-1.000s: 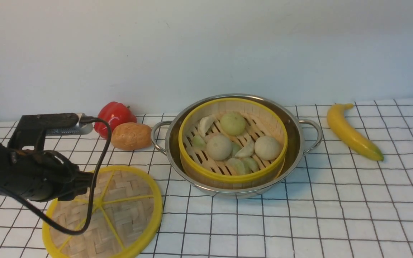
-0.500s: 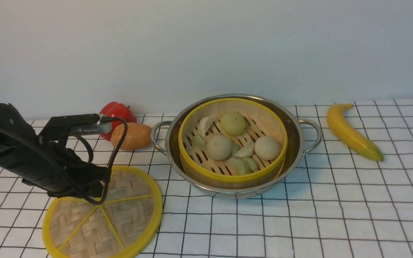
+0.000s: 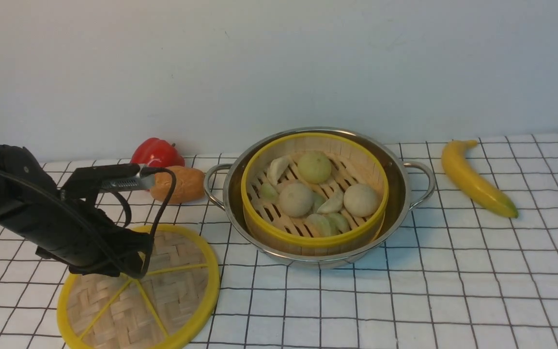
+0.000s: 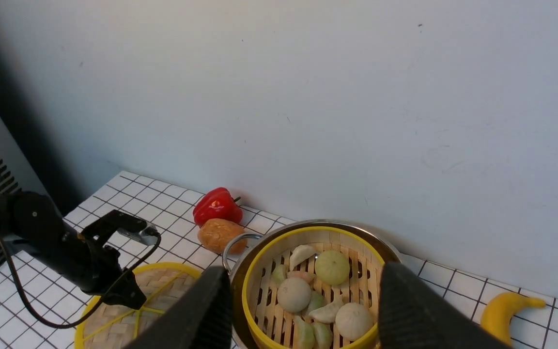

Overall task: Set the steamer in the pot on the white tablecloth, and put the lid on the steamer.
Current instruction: 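Grasp the bamboo steamer lid lying on the table by its centre knob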

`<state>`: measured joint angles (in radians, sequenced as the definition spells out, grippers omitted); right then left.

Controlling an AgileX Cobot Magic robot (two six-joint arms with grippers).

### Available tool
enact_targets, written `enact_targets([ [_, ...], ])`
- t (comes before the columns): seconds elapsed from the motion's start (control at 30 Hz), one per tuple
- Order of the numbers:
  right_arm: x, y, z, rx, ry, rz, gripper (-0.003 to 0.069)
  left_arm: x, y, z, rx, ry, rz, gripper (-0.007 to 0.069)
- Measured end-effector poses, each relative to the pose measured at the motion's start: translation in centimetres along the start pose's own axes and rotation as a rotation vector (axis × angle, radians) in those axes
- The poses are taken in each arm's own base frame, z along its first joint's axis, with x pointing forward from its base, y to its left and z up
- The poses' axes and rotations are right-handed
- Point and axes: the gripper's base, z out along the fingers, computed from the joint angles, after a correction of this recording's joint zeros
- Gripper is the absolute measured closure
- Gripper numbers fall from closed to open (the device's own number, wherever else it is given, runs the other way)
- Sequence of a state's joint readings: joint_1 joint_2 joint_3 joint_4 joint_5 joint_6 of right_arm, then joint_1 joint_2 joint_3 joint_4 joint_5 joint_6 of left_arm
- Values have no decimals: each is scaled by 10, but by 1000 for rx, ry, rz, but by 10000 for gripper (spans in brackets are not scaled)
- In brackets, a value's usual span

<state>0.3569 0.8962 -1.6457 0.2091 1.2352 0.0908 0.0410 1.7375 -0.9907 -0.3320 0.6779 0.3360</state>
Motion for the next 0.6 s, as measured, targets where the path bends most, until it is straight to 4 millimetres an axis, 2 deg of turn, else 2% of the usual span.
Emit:
enact_targets([
  [0.23, 0, 0, 0, -2, 0, 4, 249, 0, 0, 3, 10, 7, -15, 385],
  [0.5, 0, 0, 0, -2, 0, 4, 249, 1, 0, 6, 14, 15, -19, 506],
  [0.6, 0, 0, 0, -2, 1, 4, 251, 1, 0, 6, 13, 17, -18, 508],
])
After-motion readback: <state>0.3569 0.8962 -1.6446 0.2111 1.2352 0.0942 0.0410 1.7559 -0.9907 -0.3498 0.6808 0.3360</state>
